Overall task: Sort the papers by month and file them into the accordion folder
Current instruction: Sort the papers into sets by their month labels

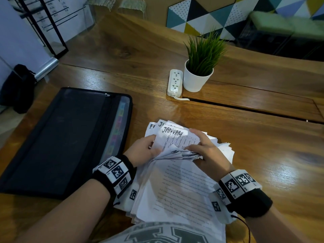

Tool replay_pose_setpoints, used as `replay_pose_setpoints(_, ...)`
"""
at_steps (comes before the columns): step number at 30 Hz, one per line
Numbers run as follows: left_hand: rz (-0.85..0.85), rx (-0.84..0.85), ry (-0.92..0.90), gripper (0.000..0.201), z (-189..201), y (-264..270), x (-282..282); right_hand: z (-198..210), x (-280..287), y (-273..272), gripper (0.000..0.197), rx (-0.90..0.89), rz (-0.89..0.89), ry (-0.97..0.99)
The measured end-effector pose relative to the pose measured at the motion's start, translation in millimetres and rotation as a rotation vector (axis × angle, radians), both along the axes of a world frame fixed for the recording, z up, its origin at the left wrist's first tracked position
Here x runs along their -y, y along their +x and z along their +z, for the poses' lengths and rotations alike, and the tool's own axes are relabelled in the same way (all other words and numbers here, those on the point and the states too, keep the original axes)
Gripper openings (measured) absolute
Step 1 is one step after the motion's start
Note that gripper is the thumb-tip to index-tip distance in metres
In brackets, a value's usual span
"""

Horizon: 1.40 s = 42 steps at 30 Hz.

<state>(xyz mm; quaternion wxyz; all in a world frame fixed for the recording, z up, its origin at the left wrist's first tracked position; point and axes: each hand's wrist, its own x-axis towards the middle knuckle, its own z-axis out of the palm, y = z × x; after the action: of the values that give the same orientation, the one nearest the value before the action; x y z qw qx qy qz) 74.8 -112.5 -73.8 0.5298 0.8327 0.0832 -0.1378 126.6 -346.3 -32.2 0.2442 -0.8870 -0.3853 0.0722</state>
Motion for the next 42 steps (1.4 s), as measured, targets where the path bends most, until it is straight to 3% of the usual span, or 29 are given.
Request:
replay_pose_setpoints(2, -0.015, -0.068, -0.017, 0.014, -2, 0, -4, -1, 2, -1, 0.019, 0.013, 0.007, 0.018)
replay_pose_setpoints(5, 0.017, -0.076, -0.056, 0.029, -3, -1, -7, -2, 5, 0, 0.019, 0.020, 0.044, 0.022)
replay_pose_setpoints(8, 0.171, -0.019, -0.084, 0.035, 0, -1, -7, 5, 4, 3, 0.017, 0.029, 0.056, 0.032)
replay_pose_setpoints(10, 0.302, 0.018, -0.145, 0.023, 5, 0, -10, 10, 2, 4, 0.018, 0.037, 0.061, 0.038)
replay_pose_setpoints(12, 0.266, -0.021, -0.189, 0.014, 9, -1, -13, 10, 0, 7, 0.019, 0.032, 0.060, 0.045)
replay_pose_setpoints(14, 0.126, -0.085, -0.160, 0.019, 11, -3, -14, 9, -3, 11, 0.018, -0.015, 0.036, 0.009)
replay_pose_setpoints(16, 0.112, -0.065, -0.097, 0.023, 17, -4, -12, 8, -9, 17, 0.014, -0.076, 0.015, -0.065)
replay_pose_setpoints(21, 0.426, 0.089, -0.064, 0.033, 52, 1, -49, 8, -31, 35, 0.018, -0.162, 0.017, -0.232)
replay_pose_setpoints(24, 0.534, 0.134, -0.023, 0.011, 81, -5, -81, 12, -49, 47, 0.030, -0.214, 0.009, -0.395)
replay_pose_setpoints(28, 0.709, 0.214, 0.002, 0.011, 107, -17, -123, 15, -72, 58, 0.050, -0.274, -0.024, -0.474)
replay_pose_setpoints(30, 0.807, 0.233, -0.023, 0.029, 111, -23, -142, 11, -75, 60, 0.059, -0.249, -0.070, -0.528)
replay_pose_setpoints(32, 0.890, 0.252, -0.008, 0.033, 114, -29, -155, 7, -73, 62, 0.067, -0.240, -0.126, -0.538)
replay_pose_setpoints(35, 0.887, 0.248, -0.061, 0.036, 117, -34, -163, 3, -60, 67, 0.071, -0.296, -0.178, -0.510)
replay_pose_setpoints(38, 0.780, 0.164, -0.134, 0.015, 115, -35, -139, 2, -40, 75, 0.055, -0.406, -0.246, -0.395)
replay_pose_setpoints(42, 0.614, 0.020, -0.272, 0.022, 92, -26, -77, 10, -9, 83, 0.042, -0.620, -0.407, -0.022)
